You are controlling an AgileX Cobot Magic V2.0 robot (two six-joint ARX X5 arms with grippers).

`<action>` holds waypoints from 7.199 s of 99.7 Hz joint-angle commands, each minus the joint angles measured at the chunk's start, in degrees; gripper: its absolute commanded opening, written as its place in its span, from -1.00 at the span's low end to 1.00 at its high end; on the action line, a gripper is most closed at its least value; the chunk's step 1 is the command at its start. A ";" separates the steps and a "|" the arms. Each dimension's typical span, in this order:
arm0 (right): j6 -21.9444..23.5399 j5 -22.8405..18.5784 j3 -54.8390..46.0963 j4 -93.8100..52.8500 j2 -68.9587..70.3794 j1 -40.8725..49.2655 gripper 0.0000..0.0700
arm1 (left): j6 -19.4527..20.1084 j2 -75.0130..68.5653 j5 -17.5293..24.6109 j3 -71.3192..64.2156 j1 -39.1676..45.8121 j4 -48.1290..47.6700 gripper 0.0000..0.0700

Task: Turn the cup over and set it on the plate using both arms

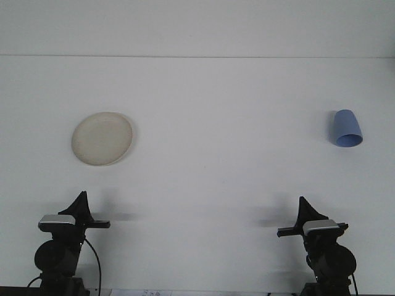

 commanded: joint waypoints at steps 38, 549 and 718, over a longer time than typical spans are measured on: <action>0.59 -0.13 -0.11 0.83 0.00 0.04 -0.98 | -0.11 -0.09 -0.15 -1.11 0.00 0.79 -0.96; -6.08 8.87 84.35 -67.65 98.68 45.83 -0.92 | -0.11 -0.09 -0.15 -1.11 0.00 0.79 -0.96; 1.25 15.15 34.91 -26.47 8.22 43.87 0.25 | -18.56 20.55 19.17 32.76 -0.52 -15.41 -0.56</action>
